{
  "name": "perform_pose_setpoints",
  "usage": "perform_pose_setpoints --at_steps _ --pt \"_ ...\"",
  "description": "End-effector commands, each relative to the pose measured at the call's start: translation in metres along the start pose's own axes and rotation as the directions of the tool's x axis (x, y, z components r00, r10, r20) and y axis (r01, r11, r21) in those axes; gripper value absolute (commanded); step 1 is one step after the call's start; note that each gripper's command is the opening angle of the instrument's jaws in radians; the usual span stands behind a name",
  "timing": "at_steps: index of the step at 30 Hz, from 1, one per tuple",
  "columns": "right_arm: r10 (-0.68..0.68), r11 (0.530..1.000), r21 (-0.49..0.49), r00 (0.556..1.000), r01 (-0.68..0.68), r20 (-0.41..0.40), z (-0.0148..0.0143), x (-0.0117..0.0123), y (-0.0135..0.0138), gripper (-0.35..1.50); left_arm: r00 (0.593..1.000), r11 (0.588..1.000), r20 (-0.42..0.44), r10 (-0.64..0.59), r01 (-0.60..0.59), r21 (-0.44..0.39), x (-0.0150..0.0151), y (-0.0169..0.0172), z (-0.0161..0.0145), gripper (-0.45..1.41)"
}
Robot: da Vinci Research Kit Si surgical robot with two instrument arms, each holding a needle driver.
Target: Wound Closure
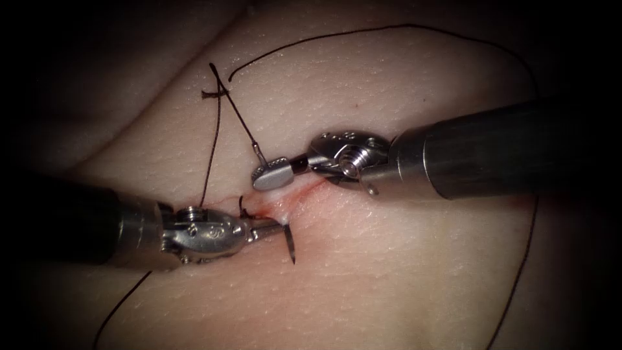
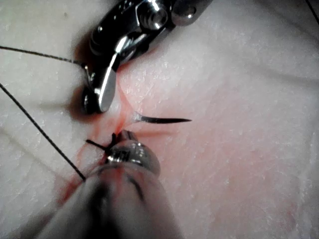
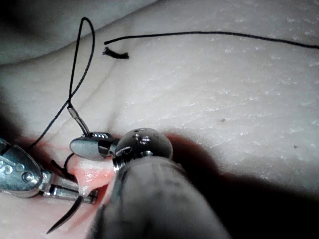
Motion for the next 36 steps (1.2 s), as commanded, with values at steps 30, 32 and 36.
perform_pose_setpoints --at_steps 30,32,36 --pt "-0.046 0.999 -0.031 0.993 0.043 -0.107 -0.0032 0.0039 0.0023 1.23 0.854 0.849 -0.059 0.518 -0.504 0.155 0.0025 0.0014 -0.0004 0.94" --pt "-0.046 0.999 -0.033 0.993 0.043 -0.108 -0.0032 0.0038 0.0023 1.21 0.837 0.833 -0.039 0.545 -0.536 0.14 0.0022 0.0016 -0.0002 0.94" --pt "-0.052 0.998 -0.04 0.993 0.048 -0.11 -0.0033 0.0038 0.0023 1.21 0.803 0.798 -0.021 0.596 -0.588 0.134 0.002 0.0017 0.0001 0.93"
